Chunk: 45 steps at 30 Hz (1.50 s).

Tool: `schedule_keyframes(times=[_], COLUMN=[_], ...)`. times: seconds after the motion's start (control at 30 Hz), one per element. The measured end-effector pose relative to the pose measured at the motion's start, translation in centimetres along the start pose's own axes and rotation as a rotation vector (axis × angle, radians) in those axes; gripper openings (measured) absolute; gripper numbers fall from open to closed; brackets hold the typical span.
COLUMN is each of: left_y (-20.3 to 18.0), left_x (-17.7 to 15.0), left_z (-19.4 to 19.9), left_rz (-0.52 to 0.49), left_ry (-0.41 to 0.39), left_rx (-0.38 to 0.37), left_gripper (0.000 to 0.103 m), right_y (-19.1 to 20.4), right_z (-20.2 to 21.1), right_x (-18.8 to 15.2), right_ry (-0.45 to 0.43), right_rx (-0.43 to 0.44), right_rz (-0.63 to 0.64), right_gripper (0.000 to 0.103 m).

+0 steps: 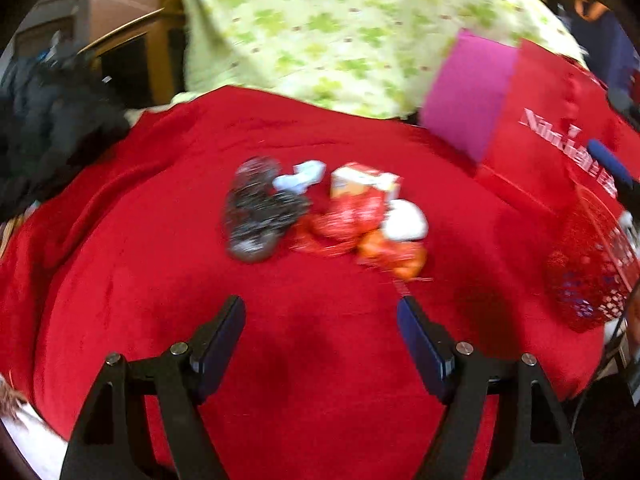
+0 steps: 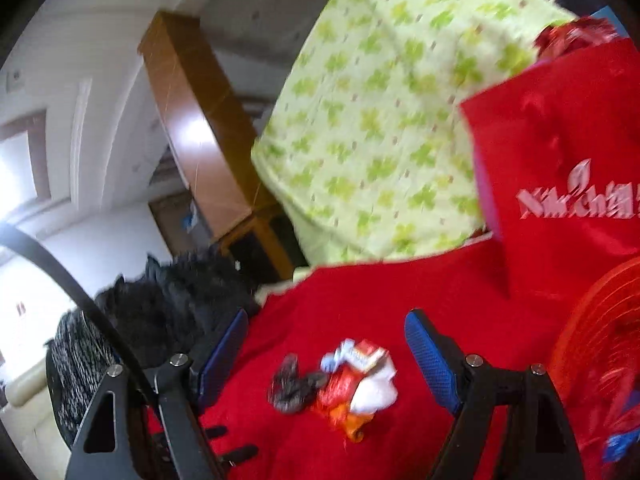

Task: Collect trash
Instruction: 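Move both tools back over the remaining trash pile, then approach the black plastic bag and the red and white bags with both tools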

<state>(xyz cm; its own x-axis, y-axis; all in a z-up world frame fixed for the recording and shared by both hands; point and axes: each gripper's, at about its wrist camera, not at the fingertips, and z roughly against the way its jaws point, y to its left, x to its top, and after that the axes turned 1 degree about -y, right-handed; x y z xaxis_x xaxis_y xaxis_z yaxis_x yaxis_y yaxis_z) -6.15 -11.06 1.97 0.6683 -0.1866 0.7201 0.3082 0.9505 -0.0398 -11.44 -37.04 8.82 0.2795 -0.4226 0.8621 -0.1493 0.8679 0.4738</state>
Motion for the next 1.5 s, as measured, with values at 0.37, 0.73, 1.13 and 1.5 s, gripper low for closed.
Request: schedule_keyframes(times=[0.37, 0.73, 1.13, 1.5], left_y=[3.9, 3.1, 3.3, 3.1], left_x=[-1.2, 1.3, 1.5, 0.3], left_z=[-2.5, -3.2, -5.3, -6.5], left_rz=[0.038, -0.077, -0.099, -0.124], left_ry=[0.027, -0.053, -0.056, -0.017], left_rx=[0.057, 0.133, 0.168, 0.132], left_gripper=[0.079, 0.079, 0.079, 0.079], right_y=[0.7, -0.4, -0.3, -0.5], right_z=[-6.5, -8.4, -10.8, -12.9], right_x=[-3.8, -4.7, -5.9, -7.9], right_ry=[0.216, 0.260, 0.327, 0.404], right_rx=[-0.067, -0.115, -0.121, -0.146], right_rz=[-0.006, -0.048, -0.037, -0.049], right_gripper=[0.084, 0.084, 0.084, 0.084])
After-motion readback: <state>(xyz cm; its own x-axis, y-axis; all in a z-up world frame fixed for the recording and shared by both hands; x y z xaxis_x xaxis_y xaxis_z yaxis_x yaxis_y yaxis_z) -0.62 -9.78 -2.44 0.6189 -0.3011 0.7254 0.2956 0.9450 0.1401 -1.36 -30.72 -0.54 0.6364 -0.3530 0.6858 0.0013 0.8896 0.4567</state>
